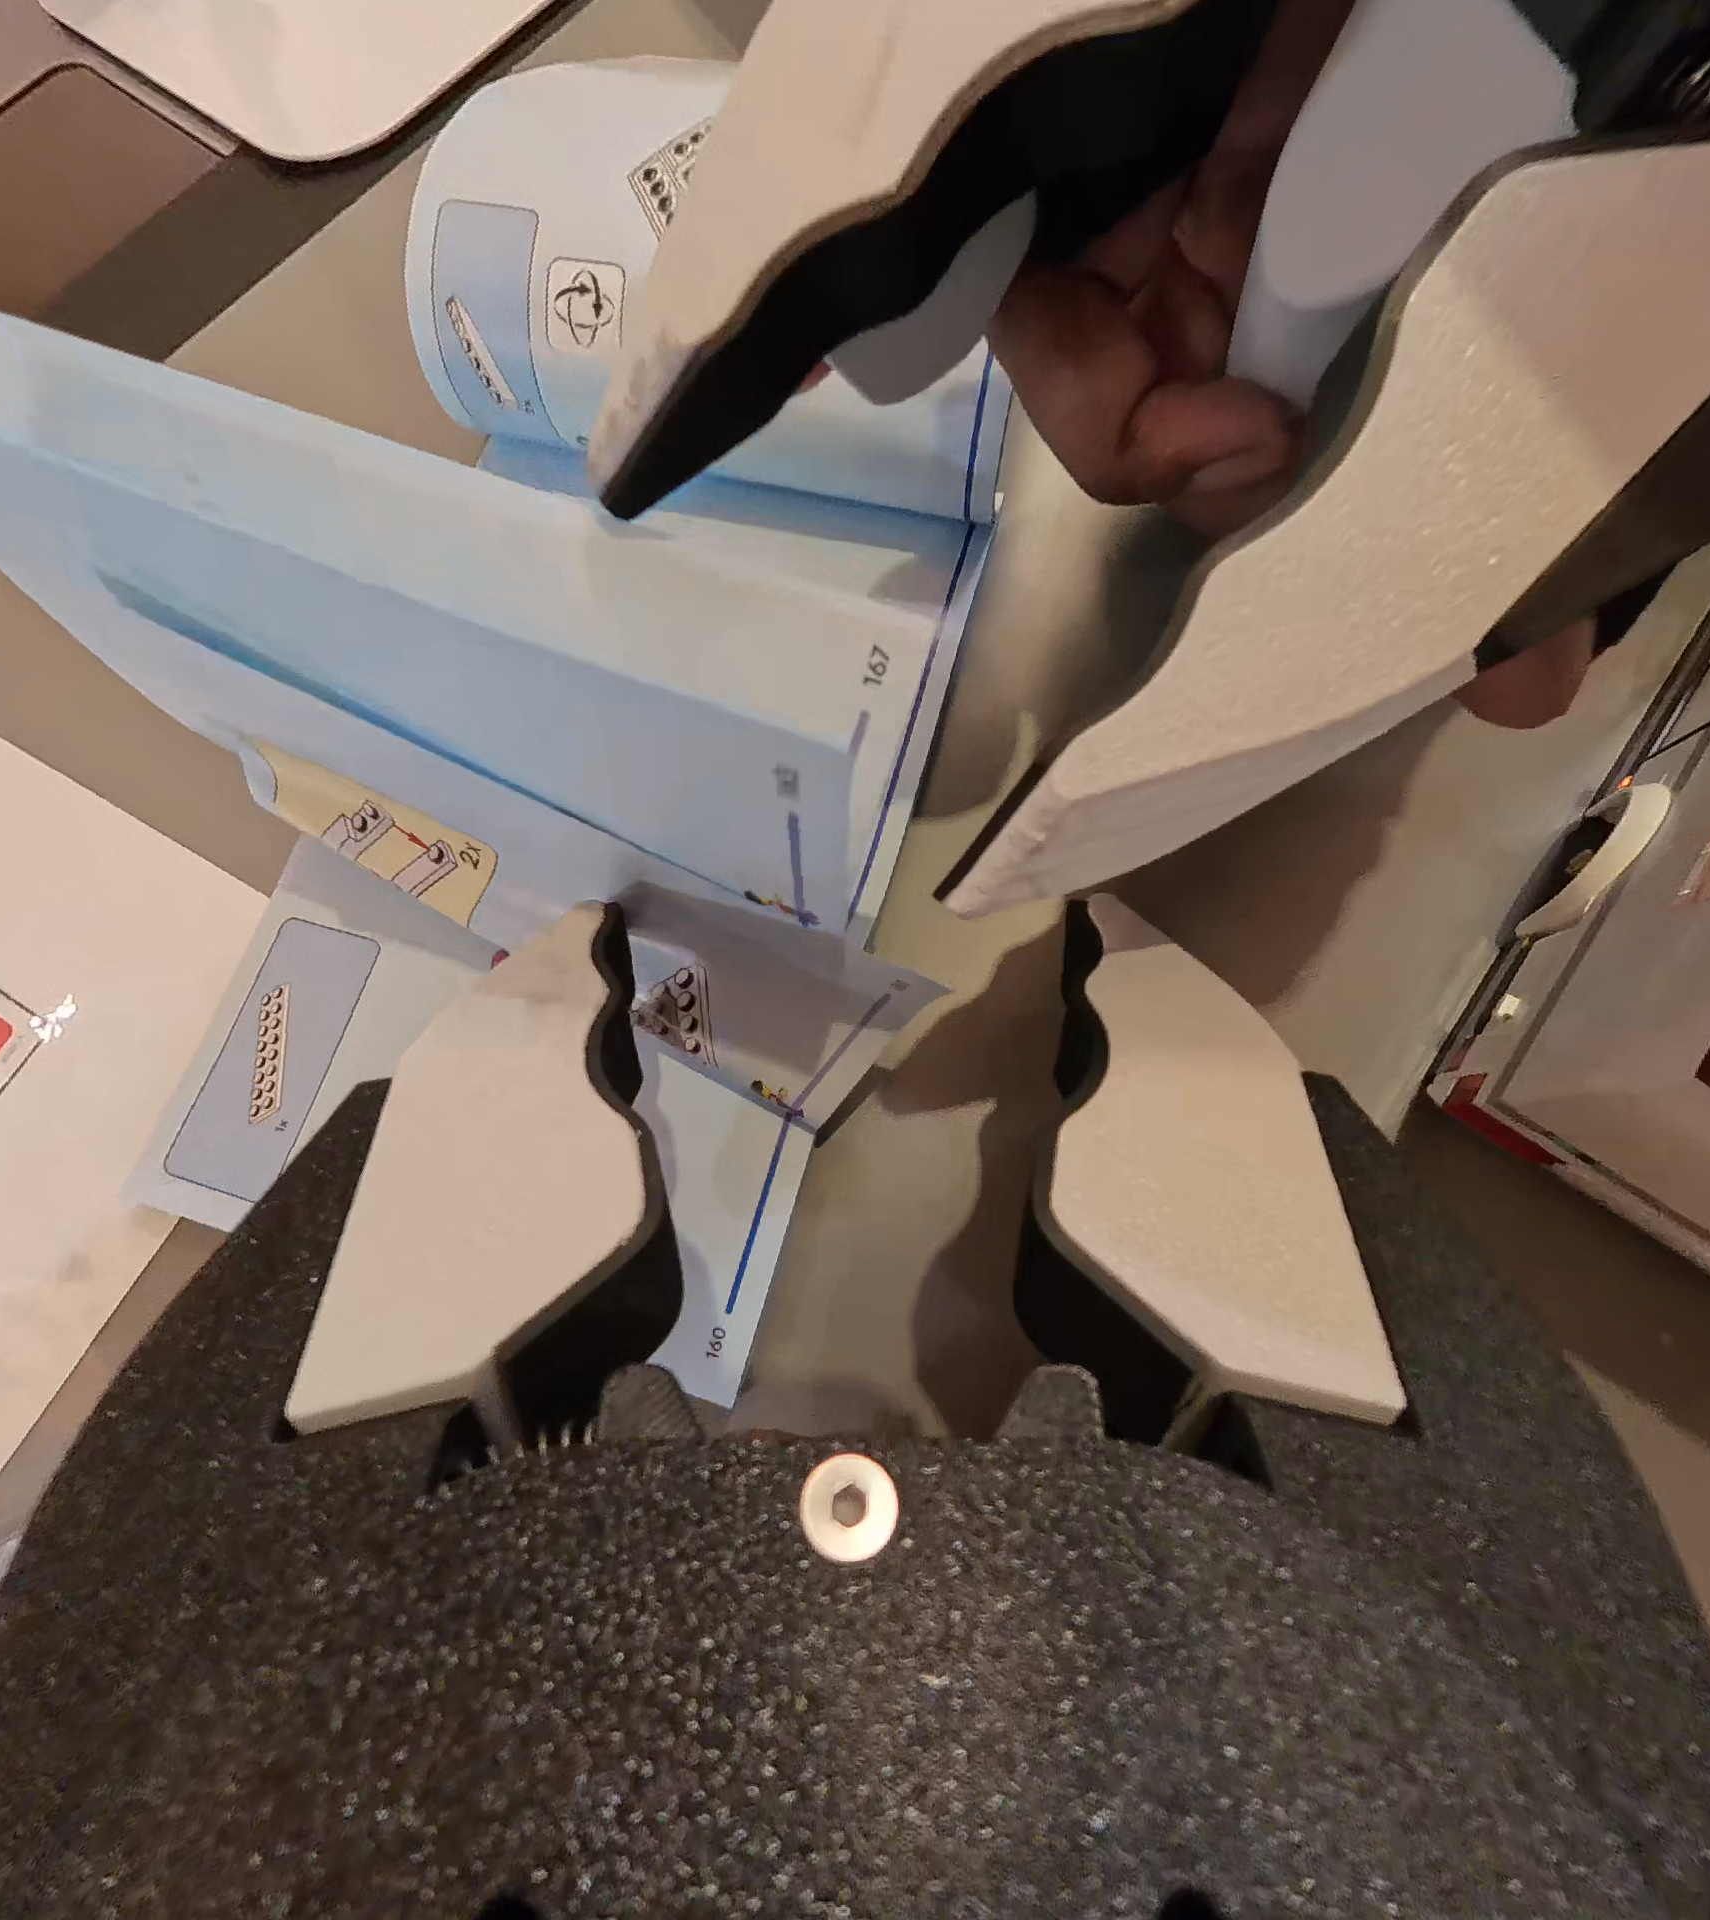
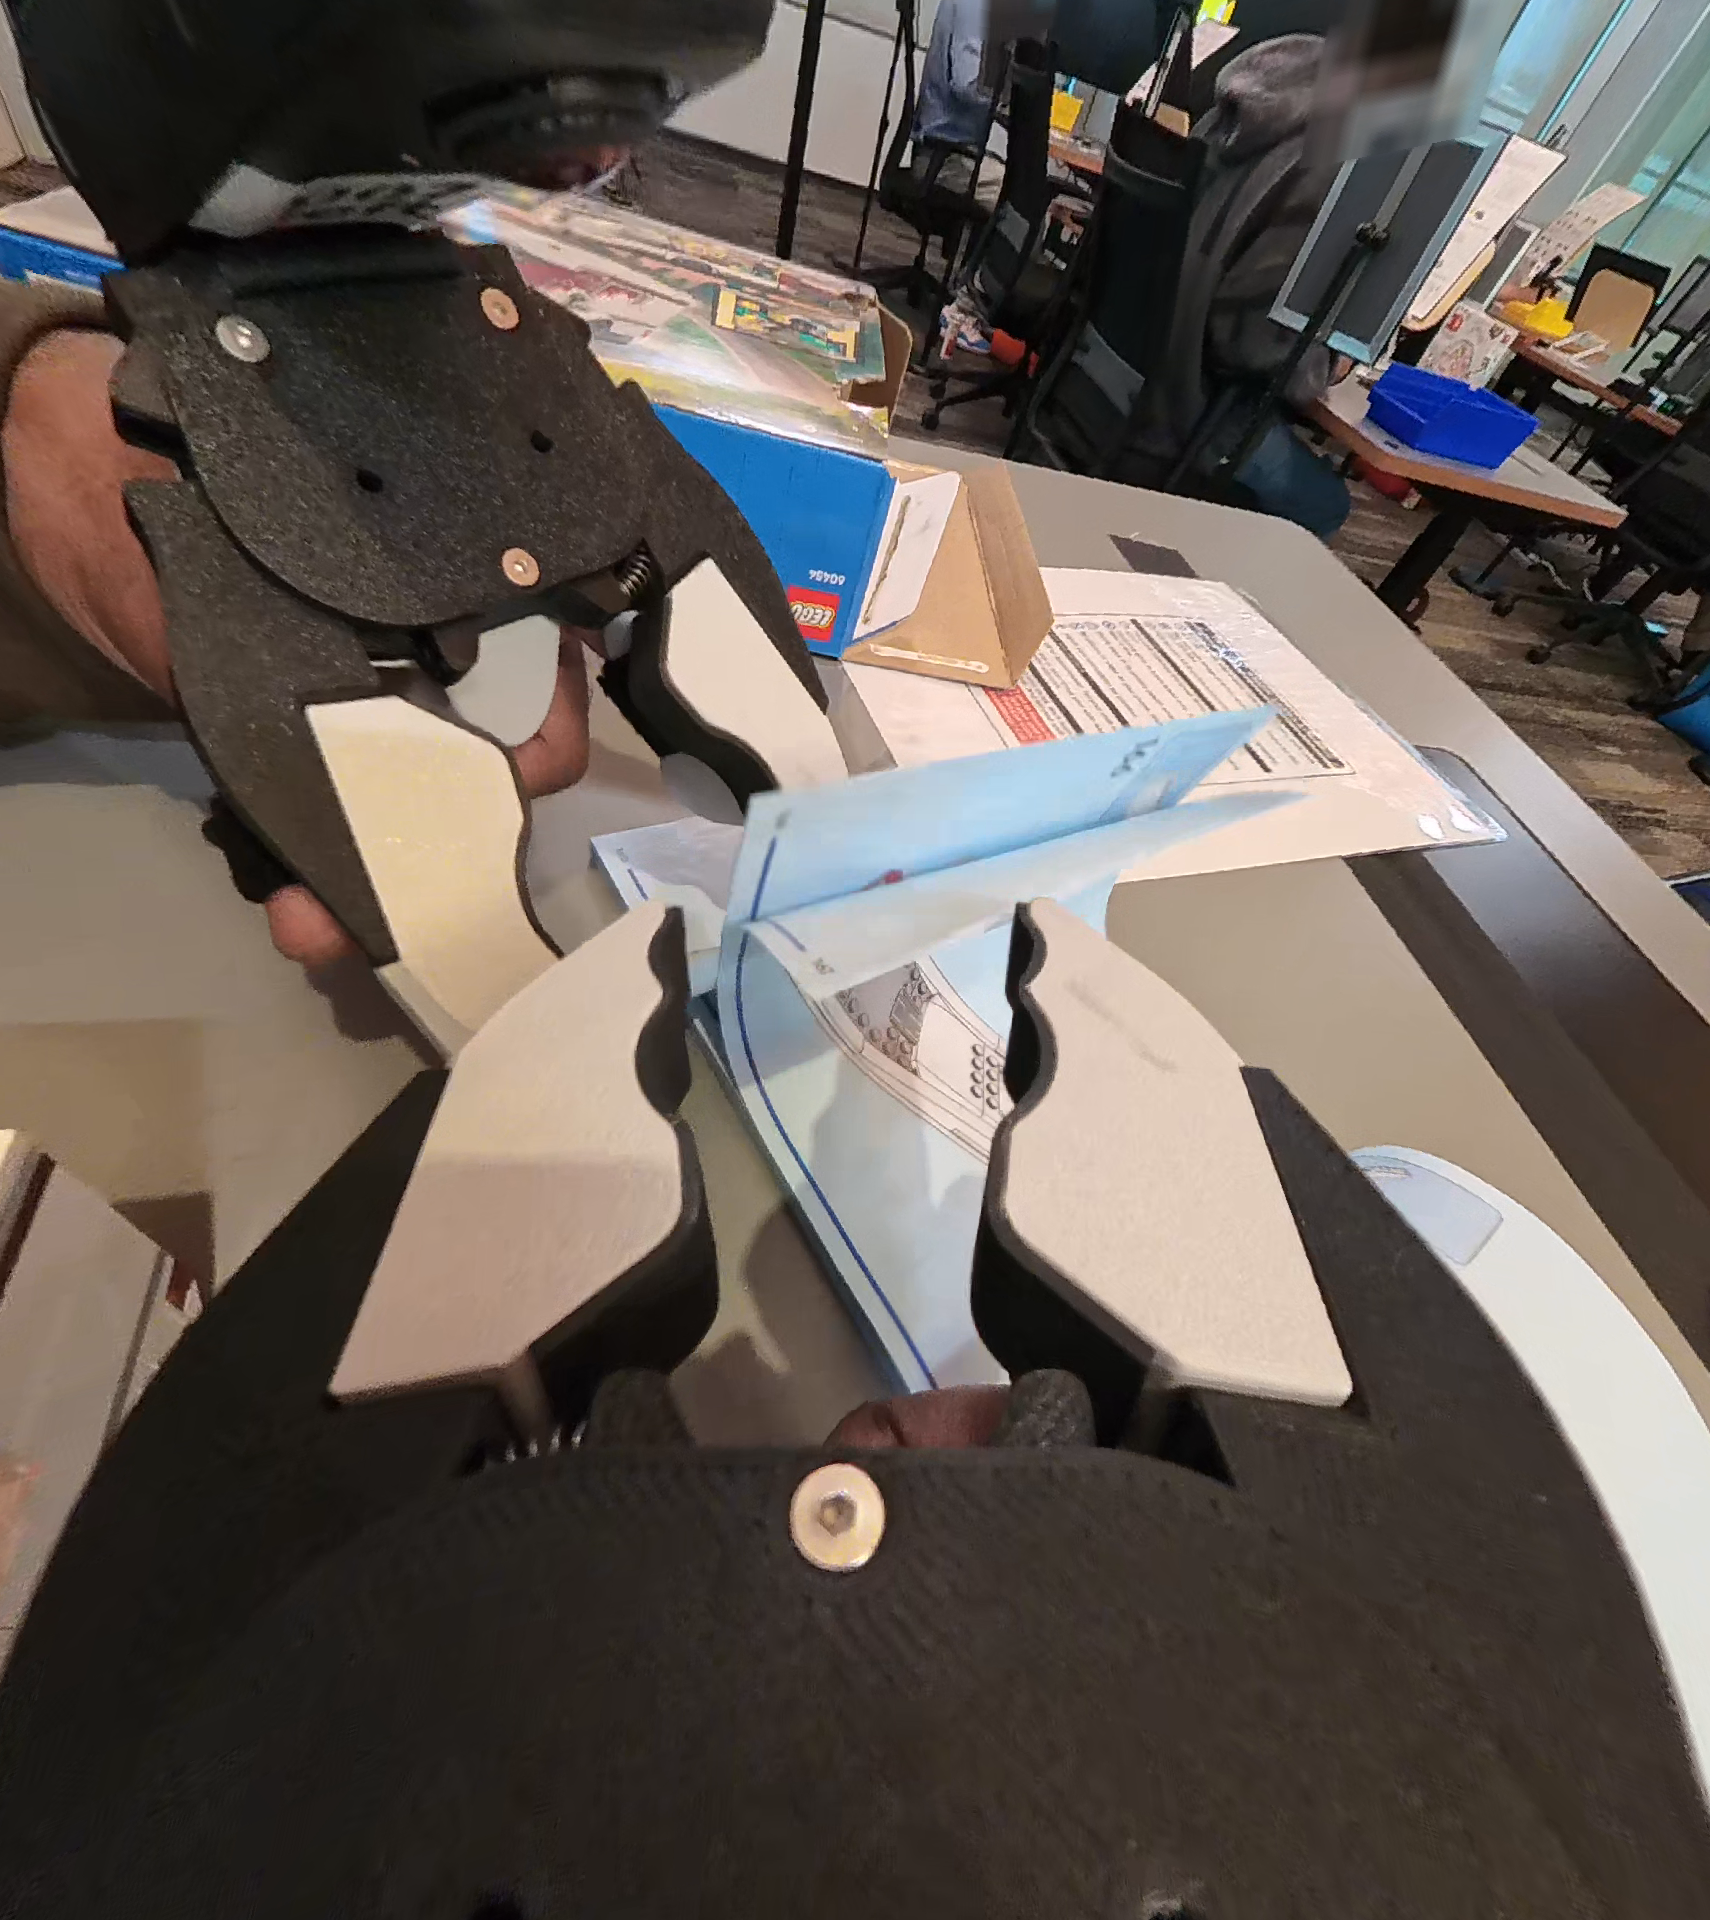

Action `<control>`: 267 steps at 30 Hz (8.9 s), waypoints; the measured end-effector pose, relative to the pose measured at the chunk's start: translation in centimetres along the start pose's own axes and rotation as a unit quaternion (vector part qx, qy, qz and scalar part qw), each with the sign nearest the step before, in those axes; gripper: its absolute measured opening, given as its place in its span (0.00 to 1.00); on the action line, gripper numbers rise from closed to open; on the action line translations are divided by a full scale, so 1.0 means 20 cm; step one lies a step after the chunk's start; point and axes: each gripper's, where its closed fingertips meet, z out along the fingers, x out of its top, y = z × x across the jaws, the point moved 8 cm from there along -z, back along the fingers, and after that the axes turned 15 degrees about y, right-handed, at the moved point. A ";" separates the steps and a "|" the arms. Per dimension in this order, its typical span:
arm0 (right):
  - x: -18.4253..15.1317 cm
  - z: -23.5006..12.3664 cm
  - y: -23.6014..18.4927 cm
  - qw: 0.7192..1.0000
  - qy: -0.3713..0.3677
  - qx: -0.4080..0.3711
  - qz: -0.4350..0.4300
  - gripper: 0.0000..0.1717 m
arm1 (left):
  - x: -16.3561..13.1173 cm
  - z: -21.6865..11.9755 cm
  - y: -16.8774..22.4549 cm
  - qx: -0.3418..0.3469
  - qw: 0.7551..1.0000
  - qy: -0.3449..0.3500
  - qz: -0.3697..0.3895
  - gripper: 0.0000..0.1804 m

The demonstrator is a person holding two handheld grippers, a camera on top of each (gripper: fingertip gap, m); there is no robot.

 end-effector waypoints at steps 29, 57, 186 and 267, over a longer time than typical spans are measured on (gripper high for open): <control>0.02 0.06 -0.04 0.999 -0.016 0.025 -0.044 0.33 | 0.02 -0.10 -0.04 0.026 0.999 -0.020 0.011 0.44; 0.11 0.04 -0.01 0.957 -0.007 0.178 -0.228 0.37 | 0.05 -0.06 -0.02 0.037 0.997 0.016 0.062 0.47; -0.07 0.11 -0.12 0.968 -0.130 0.100 -0.189 0.34 | -0.08 -0.23 -0.28 0.041 0.938 0.065 -0.337 0.13; -0.09 -0.73 0.18 0.899 -0.064 -0.406 0.153 0.18 | -0.03 -0.23 -0.31 0.168 0.955 0.073 -0.234 0.34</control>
